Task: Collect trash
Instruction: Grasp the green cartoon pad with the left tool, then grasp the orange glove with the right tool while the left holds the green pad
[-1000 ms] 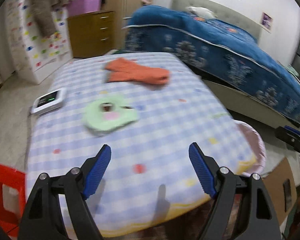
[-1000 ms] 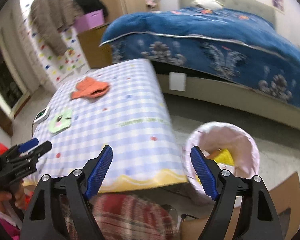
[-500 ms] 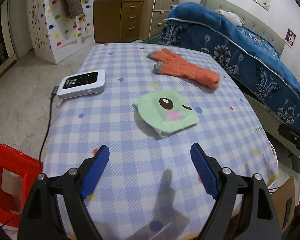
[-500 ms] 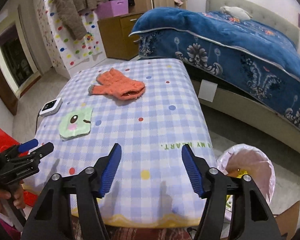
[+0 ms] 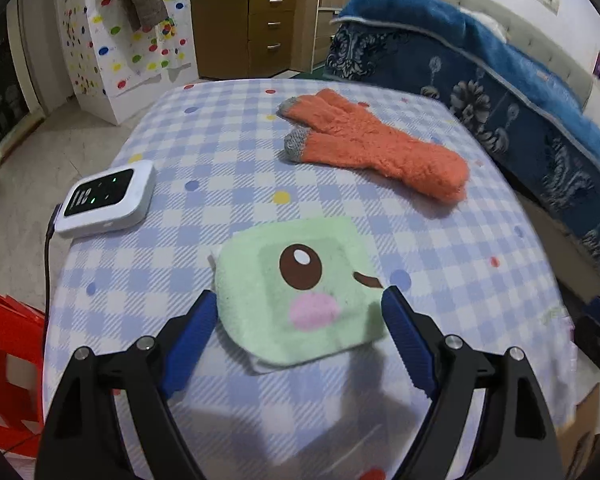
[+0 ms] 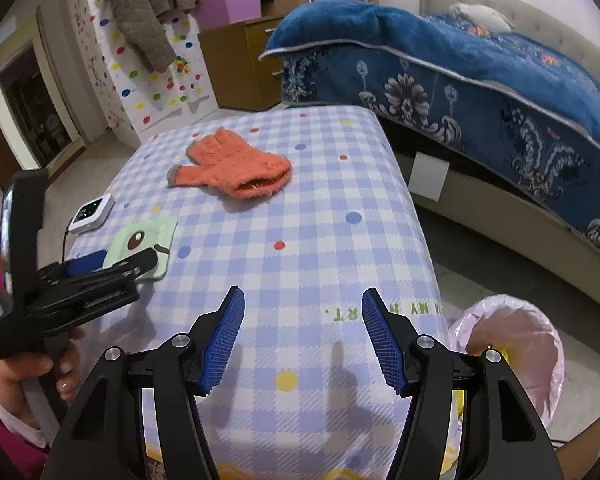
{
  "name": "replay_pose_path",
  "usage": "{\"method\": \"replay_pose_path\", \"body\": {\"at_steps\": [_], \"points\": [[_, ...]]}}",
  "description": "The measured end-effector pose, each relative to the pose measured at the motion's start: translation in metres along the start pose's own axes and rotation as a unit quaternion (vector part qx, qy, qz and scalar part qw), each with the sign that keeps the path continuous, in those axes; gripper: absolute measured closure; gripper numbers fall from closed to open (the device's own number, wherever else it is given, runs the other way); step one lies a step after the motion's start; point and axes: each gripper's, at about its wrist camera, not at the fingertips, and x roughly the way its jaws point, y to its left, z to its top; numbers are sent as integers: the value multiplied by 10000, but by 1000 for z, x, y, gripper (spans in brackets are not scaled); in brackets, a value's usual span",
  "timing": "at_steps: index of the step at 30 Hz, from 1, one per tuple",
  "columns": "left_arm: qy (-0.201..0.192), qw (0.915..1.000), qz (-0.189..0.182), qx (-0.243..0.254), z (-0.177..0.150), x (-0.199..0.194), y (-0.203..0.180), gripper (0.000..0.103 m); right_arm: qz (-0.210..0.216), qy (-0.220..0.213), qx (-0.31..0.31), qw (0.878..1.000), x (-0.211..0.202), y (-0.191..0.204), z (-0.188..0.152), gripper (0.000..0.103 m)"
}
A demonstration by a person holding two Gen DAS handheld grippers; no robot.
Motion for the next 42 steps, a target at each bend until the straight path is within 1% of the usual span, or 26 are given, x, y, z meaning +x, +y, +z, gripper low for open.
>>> {"method": "replay_pose_path", "body": {"at_steps": [3, 5, 6, 7, 8, 9, 11, 13, 14, 15, 16, 17, 18, 19, 21, 24, 27, 29, 31, 33, 35, 36, 37, 42], "points": [[-96, 9996, 224, 165, 1, 4, -10, 21, 12, 57, 75, 10000, 3, -6, -4, 42], [-141, 9994, 269, 163, 1, 5, -12, 21, 13, 75, 111, 9999, 2, -9, -8, 42], [-149, 9994, 281, 158, 1, 4, -12, 22, 17, 75, 123, 9999, 2, -10, -9, 42], [-174, 9993, 275, 187, -1, 3, -13, 26, 18, 74, 132, 9999, 1, -10, -10, 42], [-197, 9992, 267, 236, -2, 1, -14, 31, 20, 71, 139, 9999, 0, -11, -11, 42], [-207, 9991, 259, 264, -3, 0, -15, 34, 23, 68, 146, 9999, -1, -12, -12, 42], [-252, 9989, 224, 333, -7, -5, -16, 50, 22, 68, 158, 9998, -3, -13, -14, 42], [-316, 9984, 187, 440, -12, -8, -17, 56, 31, 73, 164, 9998, -5, -12, -17, 41], [-341, 9981, 134, 487, -15, -11, -17, 62, 34, 71, 163, 9998, -6, -12, -17, 42], [-334, 9980, 55, 536, -18, -14, -17, 79, 35, 67, 153, 9999, -7, -10, -18, 42], [-320, 9980, -138, 522, -21, -18, -14, 93, 37, 58, 131, 9999, -9, -8, -18, 42], [-244, 9977, -497, 387, -22, -22, -8, 97, 35, 48, 115, 9999, -10, -7, -18, 42], [-209, 9965, -772, 251, -23, -25, -1, 99, 39, 31, 92, 9999, -12, -5, -18, 41], [-219, 9937, -1095, 83, -26, -31, 7, 100, 45, 6, 58, 10000, -14, -3, -17, 41], [-341, 9898, -1387, -6, -28, -45, 16, 100, 49, -24, 10, 10000, -16, 1, -14, 41], [-507, 9849, -1652, -56, -28, -65, 29, 100, 106, -50, -73, 9999, -16, 9, -8, 41], [-667, 9843, -1632, -54, -23, -80, 39, 100, 152, -46, -177, 9997, -10, 18, -1, 41], [-739, 9862, -1480, -63, -19, -86, 44, 100, 200, -40, -267, 9994, -4, 25, 6, 40], [-855, 9888, -1224, -25, -15, -88, 48, 100, 213, -35, -352, 9991, 3, 31, 14, 40], [-911, 9898, -1097, -22, -11, -87, 53, 100, 222, -57, -417, 9989, 12, 36, 25, 39], [-902, 9906, -1030, -69, -9, -82, 58, 100, 254, -82, -431, 9987, 19, 38, 34, 38], [-882, 9910, -1006, -108, -7, -78, 61, 100, 256, -90, -436, 9987, 25, 39, 41, 32], [-855, 9915, -970, -138, -5, -74, 64, 100, 249, -101, -436, 9987, 29, 40, 45, 30], [-752, 9929, -900, -208, 2, -58, 72, 100, 348, -165, -307, 9988, 58, 41, 71, 30]]}}
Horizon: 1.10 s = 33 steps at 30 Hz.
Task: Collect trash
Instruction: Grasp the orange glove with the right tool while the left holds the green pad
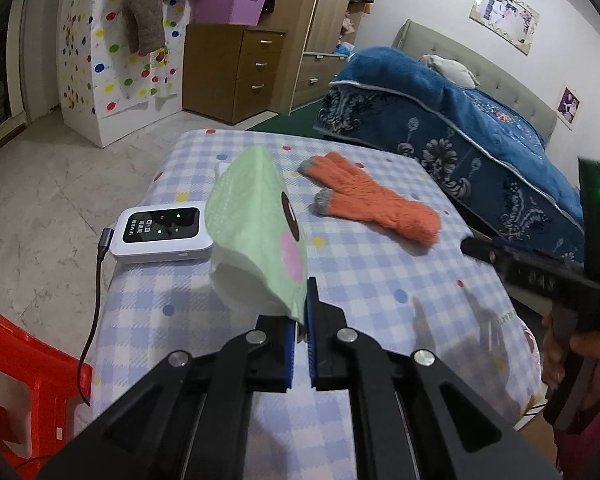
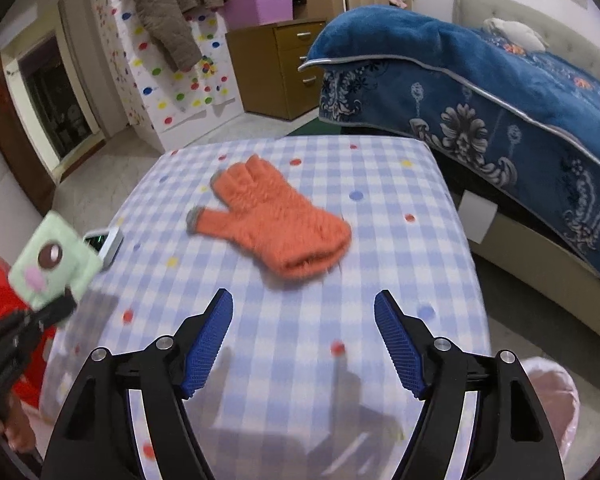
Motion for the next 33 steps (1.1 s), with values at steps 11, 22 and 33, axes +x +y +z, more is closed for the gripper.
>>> {"method": "replay_pose_path", "body": {"at_steps": [11, 22, 33], "points": [[138, 9999, 50, 59, 1, 20, -1, 100, -226, 403, 135, 9988, 71, -14, 30, 36], [211, 9996, 2, 159, -13, 4, -20, 100, 231, 373, 67, 9990, 42, -4, 5, 84], [95, 9979, -254, 594, -32, -35, -64, 100, 546, -634, 379, 9958, -110, -27, -37, 95]]}}
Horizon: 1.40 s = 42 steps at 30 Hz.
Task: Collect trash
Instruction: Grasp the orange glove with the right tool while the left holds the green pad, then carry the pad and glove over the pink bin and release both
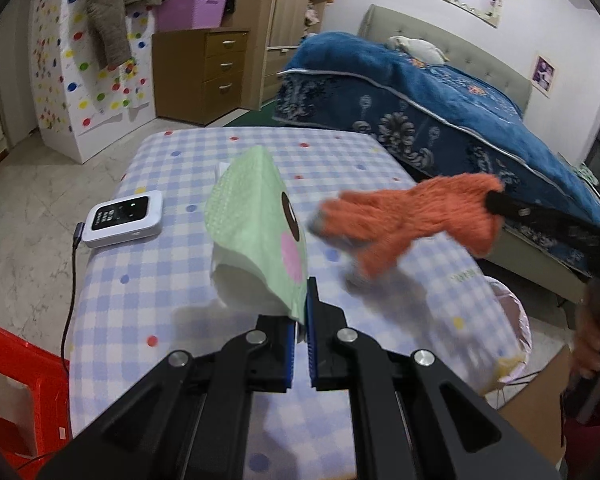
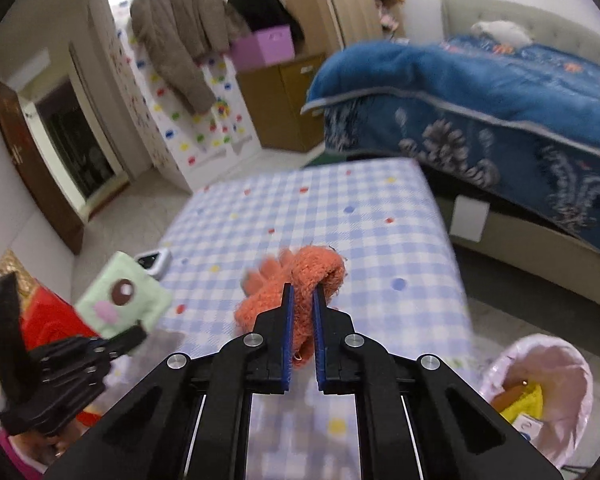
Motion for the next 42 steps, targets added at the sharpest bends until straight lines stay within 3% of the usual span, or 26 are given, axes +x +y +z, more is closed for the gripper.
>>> {"method": "replay_pose_path", "body": {"at_steps": [5, 10, 20, 30, 42], "points": [[26, 9991, -335, 240, -6, -9, -31, 100, -463, -546, 100, 9974, -70, -17, -12, 95], [104, 9958, -692, 599, -12, -11, -75, 100, -943, -716, 255, 9926, -115, -47, -35, 95], [235, 9777, -1250, 1673, -17, 7, -189, 100, -1804, -936, 956, 9745, -180, -132, -82, 95], [482, 9481, -1667, 2664, -28, 49, -298, 100, -2202, -664, 1410, 9629, -183, -186, -108, 94], [861, 9313, -1713, 3097, -34, 106, -348, 99, -2164, -161, 1696, 9613, -137, -234, -112, 93]]}}
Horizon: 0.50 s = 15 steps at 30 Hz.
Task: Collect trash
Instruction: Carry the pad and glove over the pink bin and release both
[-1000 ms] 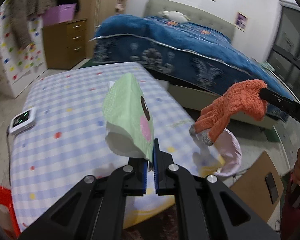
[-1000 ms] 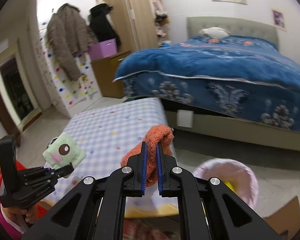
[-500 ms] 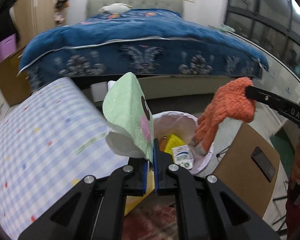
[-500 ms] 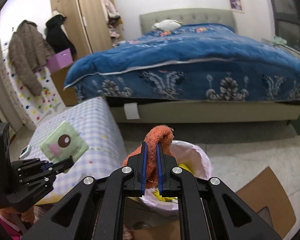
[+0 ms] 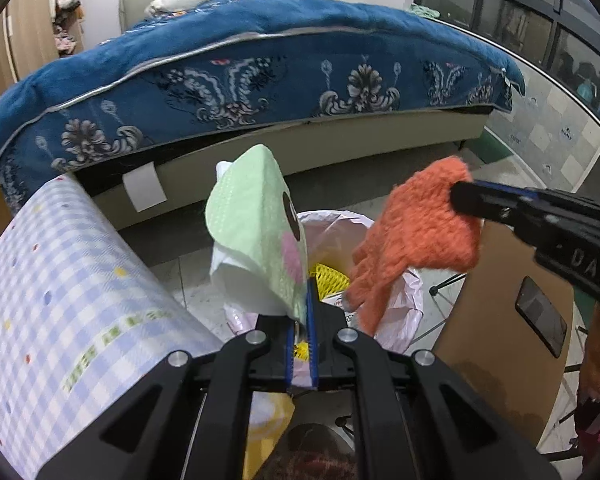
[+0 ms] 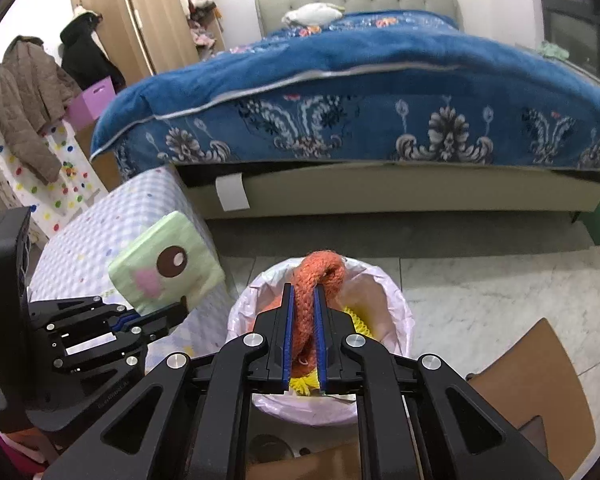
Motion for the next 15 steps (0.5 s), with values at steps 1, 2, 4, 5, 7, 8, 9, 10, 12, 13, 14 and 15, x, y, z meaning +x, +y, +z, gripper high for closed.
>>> {"method": "replay_pose_path", "body": {"at_steps": [1, 2, 4, 5, 7, 8, 9, 10, 12, 13, 14, 15], "points": [[8, 10000, -6, 15, 2, 3, 0, 99, 11, 46, 28, 10000, 6, -2, 1, 92], [17, 10000, -16, 31, 4, 7, -1, 99, 20, 81, 51, 10000, 10, -3, 2, 92], [5, 10000, 2, 41, 9, 11, -1, 95, 40, 156, 91, 9998, 20, -7, 4, 90], [-15, 10000, 12, 34, 10, 11, -1, 88, 78, 196, 111, 9997, 24, -9, 6, 90], [-79, 10000, 22, -12, 13, 8, 1, 70, 83, 216, 190, 9996, 28, -12, 9, 84], [-143, 9999, 50, -49, 13, 4, 4, 65, 77, 207, 231, 9995, 27, -14, 10, 80], [-169, 9998, 64, -72, 13, 2, 5, 65, 55, 177, 252, 9995, 25, -15, 10, 78], [-180, 9998, 74, -101, 13, 0, 7, 65, 33, 154, 256, 9995, 23, -15, 11, 78], [-216, 9995, 108, -201, 10, -8, 13, 65, 5, 130, 256, 9996, 17, -15, 8, 78], [-235, 9993, 128, -245, 7, -13, 15, 65, 0, 126, 267, 9996, 13, -15, 6, 78], [-245, 9991, 163, -298, 4, -18, 18, 65, 11, 119, 282, 9995, 8, -13, 4, 78], [-252, 9989, 178, -359, 0, -23, 21, 65, 26, 118, 294, 9995, 5, -12, 1, 78]]}}
